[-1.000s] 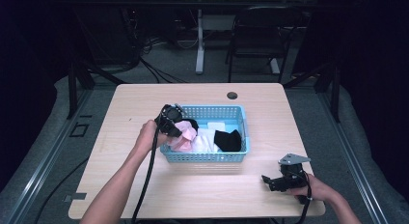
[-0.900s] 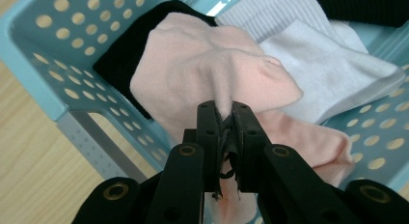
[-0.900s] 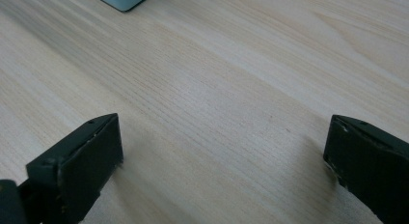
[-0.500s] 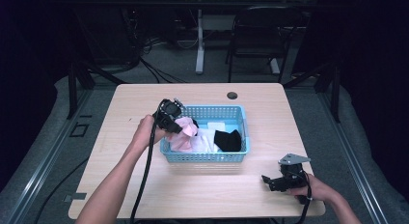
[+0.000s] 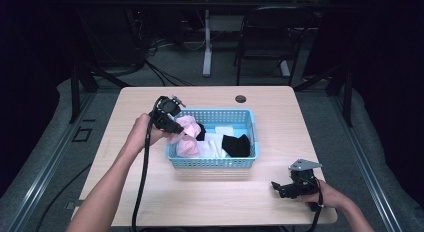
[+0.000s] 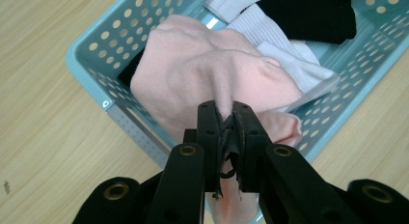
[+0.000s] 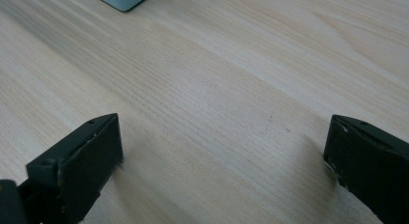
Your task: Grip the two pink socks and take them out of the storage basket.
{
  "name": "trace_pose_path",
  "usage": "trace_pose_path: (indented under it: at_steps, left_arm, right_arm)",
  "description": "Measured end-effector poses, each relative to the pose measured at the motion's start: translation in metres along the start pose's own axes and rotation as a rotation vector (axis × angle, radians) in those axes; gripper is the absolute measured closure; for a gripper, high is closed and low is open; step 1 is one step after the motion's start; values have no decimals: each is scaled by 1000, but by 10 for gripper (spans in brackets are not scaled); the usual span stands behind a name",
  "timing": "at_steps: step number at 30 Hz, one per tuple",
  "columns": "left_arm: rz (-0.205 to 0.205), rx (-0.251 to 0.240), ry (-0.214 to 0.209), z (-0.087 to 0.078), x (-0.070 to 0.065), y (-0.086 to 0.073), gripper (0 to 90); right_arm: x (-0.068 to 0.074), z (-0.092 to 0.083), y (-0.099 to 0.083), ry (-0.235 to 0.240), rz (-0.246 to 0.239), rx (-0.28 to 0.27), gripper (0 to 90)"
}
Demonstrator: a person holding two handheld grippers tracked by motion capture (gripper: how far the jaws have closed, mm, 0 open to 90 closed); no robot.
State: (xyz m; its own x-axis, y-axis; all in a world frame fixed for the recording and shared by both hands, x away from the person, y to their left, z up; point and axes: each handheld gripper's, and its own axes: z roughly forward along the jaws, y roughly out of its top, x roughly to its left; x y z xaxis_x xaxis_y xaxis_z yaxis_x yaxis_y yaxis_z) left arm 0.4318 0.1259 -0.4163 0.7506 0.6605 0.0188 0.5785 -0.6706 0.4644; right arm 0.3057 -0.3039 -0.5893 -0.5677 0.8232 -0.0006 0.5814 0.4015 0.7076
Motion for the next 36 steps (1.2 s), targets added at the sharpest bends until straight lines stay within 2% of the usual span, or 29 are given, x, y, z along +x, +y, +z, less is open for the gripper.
trace_pose_path:
  at_steps: [10,14,18,34,36]
  left_arm:
    - [-10,-13,26,-18,7,-9,827]
    - [-20,-23,41,-28,13,-17,827]
    - [-29,-22,53,-31,16,-23,827]
    - [-115,-48,105,-44,41,-60,825]
    - [-140,-54,113,-45,46,-68,825]
  right_arm:
    - [0,0,0,0,0,1,0]
    - [0,0,0,-1,0,0,0]
    - [0,0,0,-1,0,0,0]
    - [0,0,0,-1,0,-2,0]
    - [0,0,0,-1,-1,-1,0]
